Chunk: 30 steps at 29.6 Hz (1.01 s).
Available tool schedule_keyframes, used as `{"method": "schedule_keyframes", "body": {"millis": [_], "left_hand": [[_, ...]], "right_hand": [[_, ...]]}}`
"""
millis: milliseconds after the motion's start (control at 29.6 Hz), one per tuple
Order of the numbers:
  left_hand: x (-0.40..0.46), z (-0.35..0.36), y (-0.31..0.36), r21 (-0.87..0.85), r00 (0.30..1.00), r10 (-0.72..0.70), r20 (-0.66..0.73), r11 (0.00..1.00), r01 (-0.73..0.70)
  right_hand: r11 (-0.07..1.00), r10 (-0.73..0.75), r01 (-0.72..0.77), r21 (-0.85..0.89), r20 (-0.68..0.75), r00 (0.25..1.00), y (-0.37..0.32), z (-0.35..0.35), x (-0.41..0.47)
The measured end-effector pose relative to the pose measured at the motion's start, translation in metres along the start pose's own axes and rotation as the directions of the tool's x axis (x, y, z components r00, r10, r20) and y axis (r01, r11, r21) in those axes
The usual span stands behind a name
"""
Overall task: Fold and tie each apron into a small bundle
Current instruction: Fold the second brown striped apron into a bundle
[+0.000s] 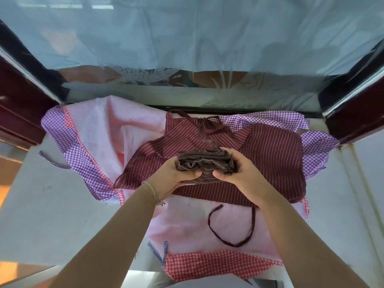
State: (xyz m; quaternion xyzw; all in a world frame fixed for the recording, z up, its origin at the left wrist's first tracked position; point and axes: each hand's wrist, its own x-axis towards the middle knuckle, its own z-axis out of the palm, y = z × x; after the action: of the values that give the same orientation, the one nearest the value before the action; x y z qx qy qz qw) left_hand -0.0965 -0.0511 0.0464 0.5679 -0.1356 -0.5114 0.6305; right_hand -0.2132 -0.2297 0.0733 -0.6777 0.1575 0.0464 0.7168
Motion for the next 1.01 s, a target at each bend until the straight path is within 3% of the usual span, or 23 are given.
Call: {"method": "schedule_keyframes", "body": {"millis": [101, 203, 270, 405, 540, 709, 945, 1013], "left_hand": [[-0.008, -0.011, 0.013, 0.094, 0.991, 0.119, -0.054, 0.989, -0.113], [-0.021, -0.025, 0.028, 0.294, 0.958, 0.279, -0.063, 0.923, -0.249], [-0.026, -0.027, 0.036, 0.341, 0.938, 0.346, -0.028, 0.885, -0.316], [-0.034, -0.031, 0.043, 0.38, 0.901, 0.434, 0.028, 0.829, -0.411], [-0.036, -0.032, 0.05, 0.622, 0.817, 0.566, 0.114, 0.6, -0.502], [-0.037, -0.034, 0.046, 0.81, 0.741, 0.655, 0.15, 0.349, -0.472], [-0.043, -0.034, 0.046, 0.929, 0.596, 0.761, 0.256, -0.024, -0.369], [-0.044, -0.034, 0.048, 0.94, 0.596, 0.753, 0.278, -0.086, -0.33]], "right_hand": [[0.998, 0.026, -0.019, -0.067, 0.11, 0.994, -0.017, 0.006, 0.003], [0.985, 0.022, -0.068, 0.161, 0.271, 0.962, -0.04, 0.008, 0.004], [0.951, 0.028, -0.088, 0.295, 0.203, 0.979, -0.049, 0.005, 0.008], [0.997, 0.035, -0.029, 0.073, -0.081, 0.996, -0.064, 0.017, 0.019], [0.999, -0.033, 0.031, -0.015, -0.197, 0.98, -0.078, 0.026, 0.024], [0.983, -0.044, 0.071, 0.172, -0.159, 0.986, -0.094, 0.026, 0.023], [0.986, -0.028, -0.01, -0.169, -0.22, 0.975, -0.1, 0.021, 0.018], [0.988, -0.042, 0.0, -0.156, -0.269, 0.962, -0.099, 0.023, 0.018]]}}
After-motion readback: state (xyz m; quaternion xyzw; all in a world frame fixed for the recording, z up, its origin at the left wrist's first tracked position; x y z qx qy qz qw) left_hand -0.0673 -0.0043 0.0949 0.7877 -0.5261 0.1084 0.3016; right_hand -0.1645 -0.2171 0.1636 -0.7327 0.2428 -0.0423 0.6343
